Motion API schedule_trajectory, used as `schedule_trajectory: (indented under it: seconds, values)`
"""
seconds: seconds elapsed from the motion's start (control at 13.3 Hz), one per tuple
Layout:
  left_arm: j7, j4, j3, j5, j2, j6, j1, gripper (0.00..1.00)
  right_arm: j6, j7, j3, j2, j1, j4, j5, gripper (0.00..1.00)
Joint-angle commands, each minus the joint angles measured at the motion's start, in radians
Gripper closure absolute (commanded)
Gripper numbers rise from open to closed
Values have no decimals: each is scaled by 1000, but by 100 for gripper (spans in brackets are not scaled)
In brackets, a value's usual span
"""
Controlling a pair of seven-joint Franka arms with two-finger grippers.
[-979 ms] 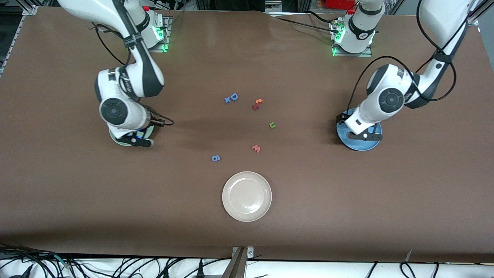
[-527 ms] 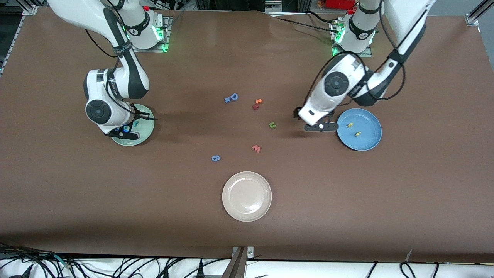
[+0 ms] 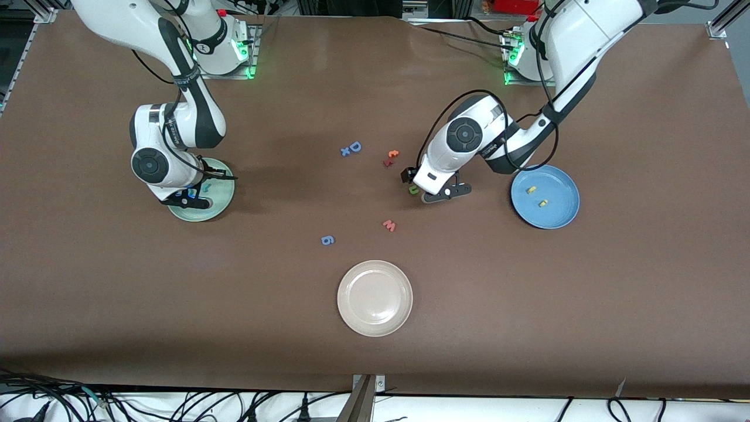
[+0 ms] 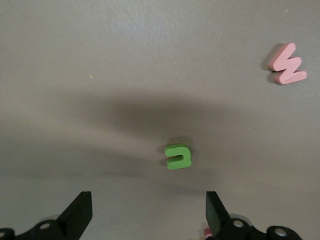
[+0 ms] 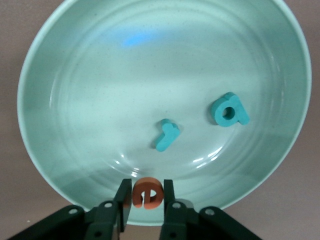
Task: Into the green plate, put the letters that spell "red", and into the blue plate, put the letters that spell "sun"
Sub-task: 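Release the e and retract the right arm while the left grasps green n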
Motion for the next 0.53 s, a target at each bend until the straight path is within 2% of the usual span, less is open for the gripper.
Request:
schedule_trajectory:
  seconds: [0.0, 0.15, 0.45]
  values:
    - [-96, 32, 62, 23, 38, 48, -84, 0, -1, -18, 2, -29, -4, 0, 6, 2]
    - [-128, 56, 120, 23, 47, 57, -154, 0, -36, -19, -7, -64, -4, 34, 6, 1]
    - [-167, 101, 206, 24, 70, 57, -254, 0, -351, -30, -41, -78, -5, 302, 6, 1]
